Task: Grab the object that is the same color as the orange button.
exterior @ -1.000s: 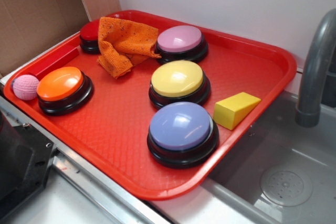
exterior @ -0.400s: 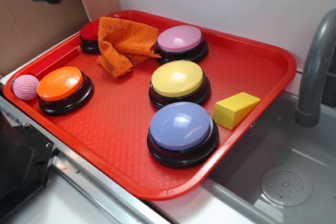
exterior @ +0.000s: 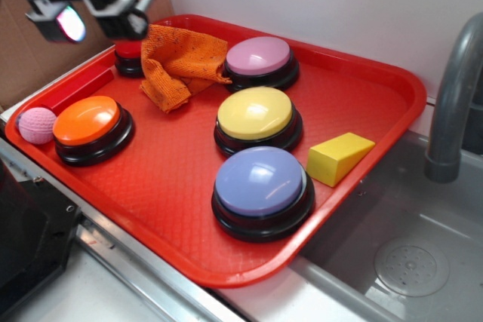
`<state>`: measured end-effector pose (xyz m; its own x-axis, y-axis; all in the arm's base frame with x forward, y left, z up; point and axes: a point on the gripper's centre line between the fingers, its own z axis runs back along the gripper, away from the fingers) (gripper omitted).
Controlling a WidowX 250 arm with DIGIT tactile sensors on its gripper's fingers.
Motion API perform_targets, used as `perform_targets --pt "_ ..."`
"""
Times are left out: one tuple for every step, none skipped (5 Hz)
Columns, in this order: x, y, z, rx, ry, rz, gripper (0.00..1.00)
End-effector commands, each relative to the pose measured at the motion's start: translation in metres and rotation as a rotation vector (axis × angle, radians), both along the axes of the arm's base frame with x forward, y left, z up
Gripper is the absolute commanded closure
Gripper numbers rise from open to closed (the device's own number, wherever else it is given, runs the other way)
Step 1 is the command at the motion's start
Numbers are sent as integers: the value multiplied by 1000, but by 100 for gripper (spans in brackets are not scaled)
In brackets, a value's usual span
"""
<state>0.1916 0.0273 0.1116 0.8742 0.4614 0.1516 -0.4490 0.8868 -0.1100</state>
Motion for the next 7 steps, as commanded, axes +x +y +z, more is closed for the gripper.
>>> perform_targets --pt "41 30 -43 38 -126 93 0" --pt "54 39 -58 31 -117 116 0" --pt "60 45 -63 67 -109 132 0" --pt "61 46 -62 91 -128 150 100" --pt "64 47 -63 95 -107 133 100" --pt "64 44 -59 112 -68 95 100" --pt "64 40 -51 118 6 17 100"
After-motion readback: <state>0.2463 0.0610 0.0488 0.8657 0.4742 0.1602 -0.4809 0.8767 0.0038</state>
